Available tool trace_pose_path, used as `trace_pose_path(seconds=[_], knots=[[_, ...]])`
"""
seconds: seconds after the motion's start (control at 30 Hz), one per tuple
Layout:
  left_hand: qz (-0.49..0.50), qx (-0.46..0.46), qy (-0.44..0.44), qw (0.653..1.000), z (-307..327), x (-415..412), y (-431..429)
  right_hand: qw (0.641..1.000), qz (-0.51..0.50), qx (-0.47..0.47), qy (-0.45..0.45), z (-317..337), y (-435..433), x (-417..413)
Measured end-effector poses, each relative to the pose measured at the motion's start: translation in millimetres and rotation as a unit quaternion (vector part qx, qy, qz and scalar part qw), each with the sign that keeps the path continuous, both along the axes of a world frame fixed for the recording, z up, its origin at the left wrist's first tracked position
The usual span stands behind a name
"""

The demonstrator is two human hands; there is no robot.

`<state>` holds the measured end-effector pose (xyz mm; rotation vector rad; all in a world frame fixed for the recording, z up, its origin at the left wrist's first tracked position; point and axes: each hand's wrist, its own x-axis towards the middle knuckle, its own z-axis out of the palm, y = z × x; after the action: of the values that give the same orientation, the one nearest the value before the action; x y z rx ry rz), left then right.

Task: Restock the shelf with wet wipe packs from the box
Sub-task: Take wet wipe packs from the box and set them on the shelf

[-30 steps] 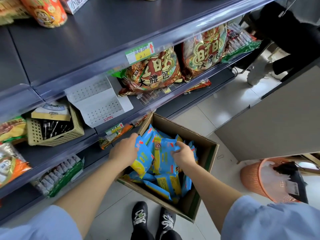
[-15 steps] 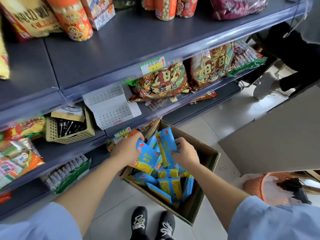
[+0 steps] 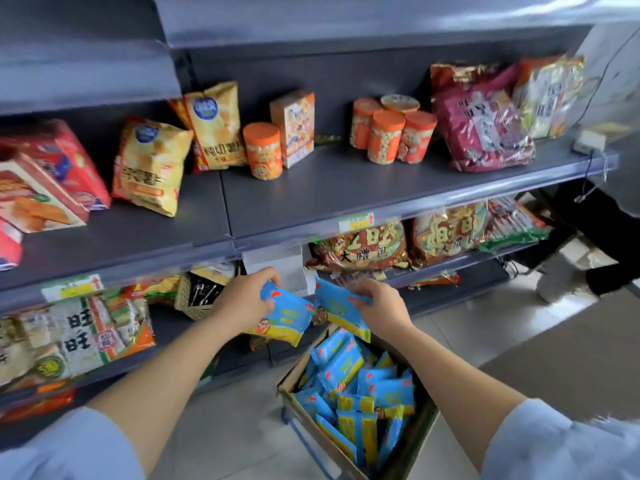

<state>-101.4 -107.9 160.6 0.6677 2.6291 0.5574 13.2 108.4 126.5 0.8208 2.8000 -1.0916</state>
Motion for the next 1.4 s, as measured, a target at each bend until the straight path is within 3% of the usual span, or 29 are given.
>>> trace_pose_path(seconds=[0.33, 0.43, 0.9, 1.07, 1.4], knots=[[0.017, 0.021, 0.069, 0.997, 98.2, -12.8, -92.1, 0.988, 0.062, 0.096, 0.108, 99.2, -66.9, -39.3], [0.029, 0.032, 0.088, 0.995, 127.3, -15.8, -127.4, 0.985, 0.073, 0.086, 0.133, 125.3, -91.4, -49.4], [0.010, 0.233, 0.095, 0.968, 252.7, -33.2, -272.6, 0.943, 0.100, 0.108, 0.300, 266.2, -199.4, -83.2], [0.006, 0.312, 0.090, 0.946, 289.4, -38.4, -298.4, 0.929, 0.100, 0.075, 0.348, 308.5, -225.6, -99.3], [0.023, 0.370, 0.105, 0.923, 339.1, -84.2, -297.6, 0.902, 0.112, 0.050, 0.415, 367.6, -237.8, -171.0]])
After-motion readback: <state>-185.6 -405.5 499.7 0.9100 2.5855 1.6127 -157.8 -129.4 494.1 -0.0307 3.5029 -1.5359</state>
